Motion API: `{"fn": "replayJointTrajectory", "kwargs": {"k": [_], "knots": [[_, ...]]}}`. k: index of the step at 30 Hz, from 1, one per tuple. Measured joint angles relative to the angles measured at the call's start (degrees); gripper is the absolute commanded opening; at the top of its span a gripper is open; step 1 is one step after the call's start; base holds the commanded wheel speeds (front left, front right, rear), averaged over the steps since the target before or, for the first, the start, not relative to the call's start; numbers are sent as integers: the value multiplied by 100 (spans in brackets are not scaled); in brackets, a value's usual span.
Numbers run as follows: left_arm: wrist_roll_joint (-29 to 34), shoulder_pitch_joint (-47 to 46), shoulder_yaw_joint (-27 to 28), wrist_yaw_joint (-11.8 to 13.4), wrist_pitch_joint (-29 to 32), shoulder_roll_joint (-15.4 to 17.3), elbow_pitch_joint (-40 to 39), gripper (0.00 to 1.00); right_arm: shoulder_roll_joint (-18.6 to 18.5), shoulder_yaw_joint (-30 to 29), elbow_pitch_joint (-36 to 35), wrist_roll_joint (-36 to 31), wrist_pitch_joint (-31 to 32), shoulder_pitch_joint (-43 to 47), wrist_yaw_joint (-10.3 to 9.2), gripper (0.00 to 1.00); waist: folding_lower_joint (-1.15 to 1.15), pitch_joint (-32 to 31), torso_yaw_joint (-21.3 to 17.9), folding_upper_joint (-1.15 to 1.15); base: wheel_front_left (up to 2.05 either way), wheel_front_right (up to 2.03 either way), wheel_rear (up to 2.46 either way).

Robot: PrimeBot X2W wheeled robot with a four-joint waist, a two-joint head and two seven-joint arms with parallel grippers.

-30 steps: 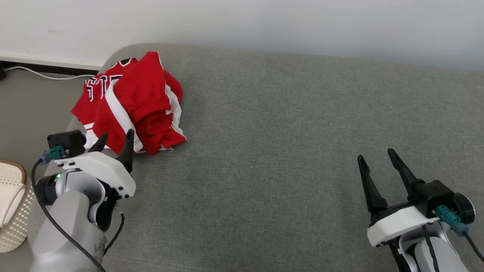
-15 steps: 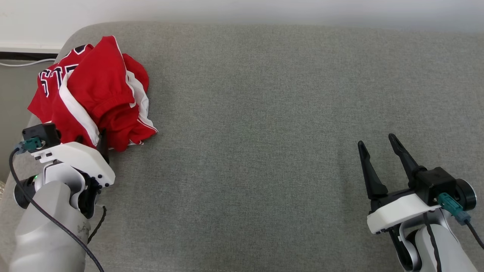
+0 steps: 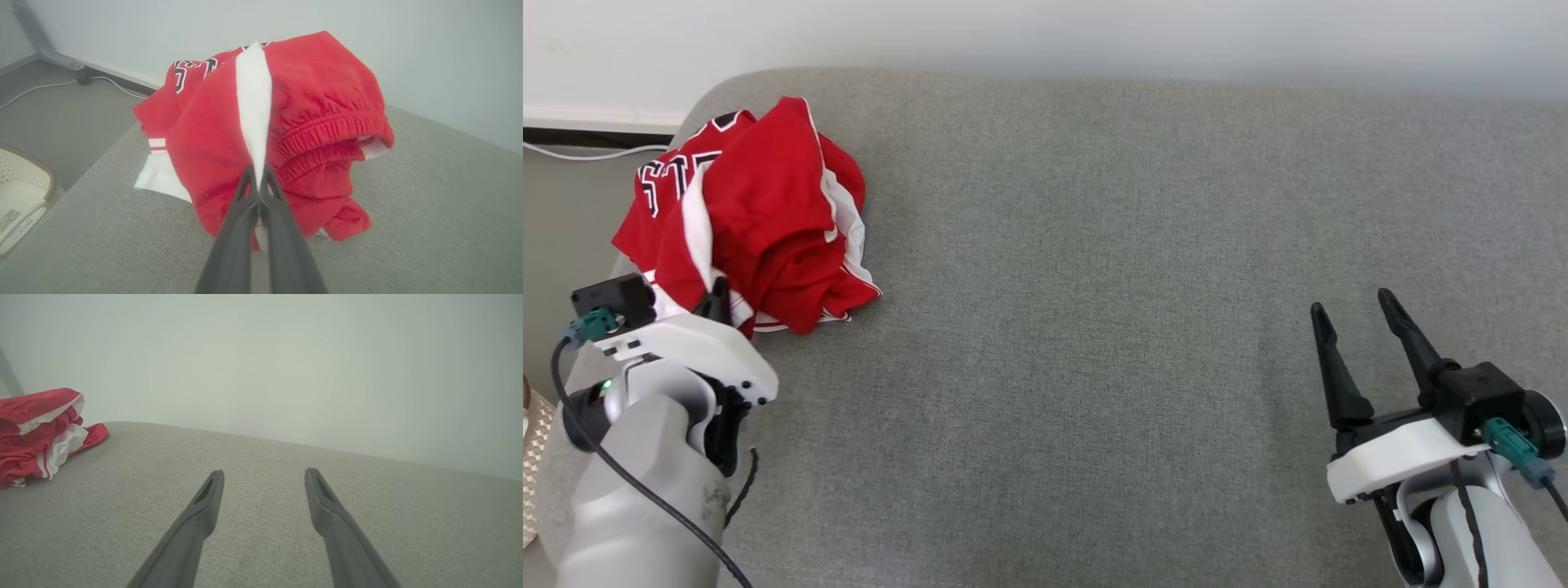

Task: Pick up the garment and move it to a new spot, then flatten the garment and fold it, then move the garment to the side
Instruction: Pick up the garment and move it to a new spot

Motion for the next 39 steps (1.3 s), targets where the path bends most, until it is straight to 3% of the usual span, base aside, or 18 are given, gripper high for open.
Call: {"fn": "replayJointTrajectory", "kwargs": {"k": [6, 11, 16, 30, 39], "knots": [[-85, 2, -229, -229, -94, -296, -409, 0, 26, -318, -60, 0, 0, 159, 0, 100, 0, -169, 26, 0, 0, 0, 0], [-163, 60, -602, -248, 112, -554, -912, 0, 63, -469, -126, -1, 0, 219, 0, 100, 0, -253, -30, 0, 0, 0, 0], [-421, 445, -1439, -250, 511, -730, -1895, 0, 113, -600, -168, -1, 0, 261, 0, 100, 0, -305, -226, 0, 0, 0, 0], [-865, 851, -3075, -250, 1124, -810, -3206, 0, 221, -648, -154, 2, 0, 267, 0, 100, 0, -251, -1137, 0, 0, 0, 0], [-1712, 439, -4111, -81, 914, -813, -3410, 0, 269, -520, -124, 42, 0, 192, 0, 100, 0, -149, -1913, 0, 0, 0, 0]]}}
